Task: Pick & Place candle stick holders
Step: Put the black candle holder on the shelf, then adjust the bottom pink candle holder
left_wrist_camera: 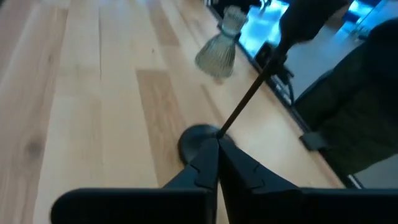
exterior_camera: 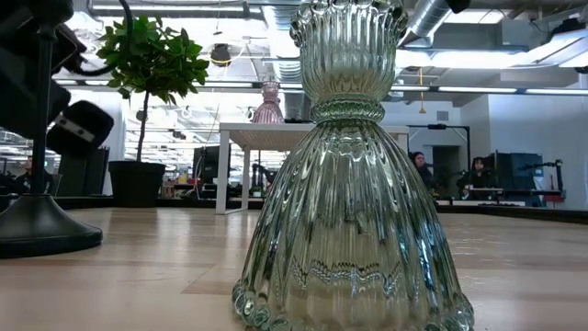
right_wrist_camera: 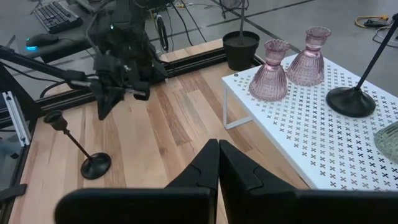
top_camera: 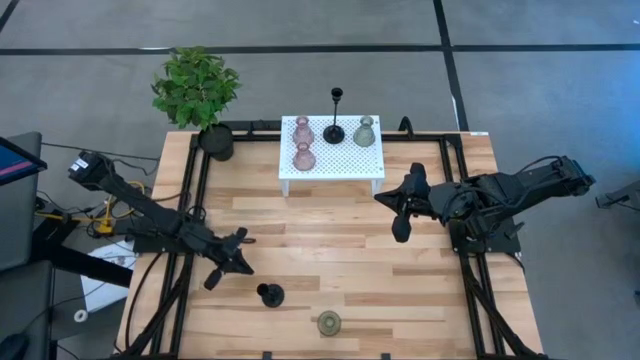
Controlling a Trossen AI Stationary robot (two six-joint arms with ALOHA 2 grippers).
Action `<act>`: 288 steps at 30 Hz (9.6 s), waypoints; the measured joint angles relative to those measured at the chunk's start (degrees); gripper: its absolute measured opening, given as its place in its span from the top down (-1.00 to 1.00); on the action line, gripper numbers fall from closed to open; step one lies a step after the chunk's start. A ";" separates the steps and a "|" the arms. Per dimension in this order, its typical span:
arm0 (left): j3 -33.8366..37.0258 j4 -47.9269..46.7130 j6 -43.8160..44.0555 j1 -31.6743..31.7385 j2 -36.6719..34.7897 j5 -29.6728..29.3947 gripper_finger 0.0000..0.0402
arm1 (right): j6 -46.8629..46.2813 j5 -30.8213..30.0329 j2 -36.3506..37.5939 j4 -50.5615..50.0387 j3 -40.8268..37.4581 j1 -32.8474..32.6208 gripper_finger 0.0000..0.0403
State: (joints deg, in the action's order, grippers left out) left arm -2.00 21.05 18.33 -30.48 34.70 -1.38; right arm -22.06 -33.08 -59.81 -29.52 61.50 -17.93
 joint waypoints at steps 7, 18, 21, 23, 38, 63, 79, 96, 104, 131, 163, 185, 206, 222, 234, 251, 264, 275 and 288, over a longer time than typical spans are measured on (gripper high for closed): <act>0.00 5.67 -0.04 0.00 5.84 -0.33 0.94 | -1.26 -0.84 -0.11 -0.02 -0.01 0.52 1.00; -0.25 15.50 -6.06 0.00 15.18 -0.95 0.57 | -4.08 -0.83 -0.17 -0.02 -0.01 2.79 1.00; -0.88 16.16 -6.10 0.00 17.52 -0.93 0.43 | -5.13 -0.59 -0.17 -0.02 -0.01 3.09 1.00; -1.64 16.72 -6.10 0.00 18.95 -0.51 0.34 | -5.20 -0.56 -0.17 -0.02 -0.01 2.97 1.00; -10.31 19.35 -10.81 0.00 33.21 3.14 -0.05 | -4.99 -0.39 -0.17 -0.02 -0.01 2.99 1.00; -15.73 24.06 -1.57 -0.04 47.45 5.95 0.74 | -4.33 -0.41 -0.20 -0.04 -0.01 2.99 1.00; -19.83 18.94 11.85 -0.42 42.96 -2.65 0.93 | -2.82 -0.40 -0.17 -0.07 -0.01 2.95 1.00; -37.03 -19.93 8.89 7.96 26.59 -15.66 0.93 | -2.84 -3.04 -0.17 -7.27 0.01 2.30 1.00; -47.90 -23.61 6.99 15.62 32.78 -21.48 0.93 | -2.96 -4.48 2.66 -17.23 0.01 0.54 1.00; -75.72 -25.82 -4.44 32.17 52.12 -32.78 0.93 | -16.99 -15.23 20.89 -31.25 -9.23 -14.83 1.00; -83.65 -32.81 -4.23 37.09 59.08 -34.68 0.93 | -16.39 -16.33 21.27 -31.36 -9.38 -15.43 1.00; -83.62 -33.43 -4.37 33.75 57.98 -41.01 0.93 | -16.37 -16.52 21.27 -31.40 -9.38 -15.43 1.00; -83.58 -32.53 -2.63 34.28 61.85 -40.67 0.93 | -16.36 -16.52 21.27 -31.80 -9.38 -15.43 1.00; -83.58 -29.98 -2.62 36.46 64.36 -40.51 0.93 | -16.35 -16.50 21.27 -31.83 -9.38 -15.43 1.00; -83.58 -30.00 -2.62 37.35 64.43 -38.87 0.89 | -16.35 -16.46 21.27 -31.85 -9.38 -15.43 1.00; -83.58 -29.96 -2.93 37.66 64.43 -38.83 0.66 | -16.37 -16.35 21.25 -31.85 -9.38 -15.43 1.00; -83.58 -29.98 -9.09 35.84 63.95 -38.84 0.44 | -16.37 -16.33 21.26 -31.89 -9.38 -15.43 1.00; -83.56 -31.17 -12.11 35.56 61.17 -40.56 0.25 | -16.37 -16.33 21.24 -31.90 -9.36 -15.41 1.00; -83.56 -36.45 -12.11 33.17 56.19 -40.60 0.27 | -16.39 -16.41 21.26 -32.20 -9.36 -15.42 1.00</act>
State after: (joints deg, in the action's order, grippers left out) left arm -85.56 -15.40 6.22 2.69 90.89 -41.98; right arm -38.46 -49.50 -38.55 -61.72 52.14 -33.36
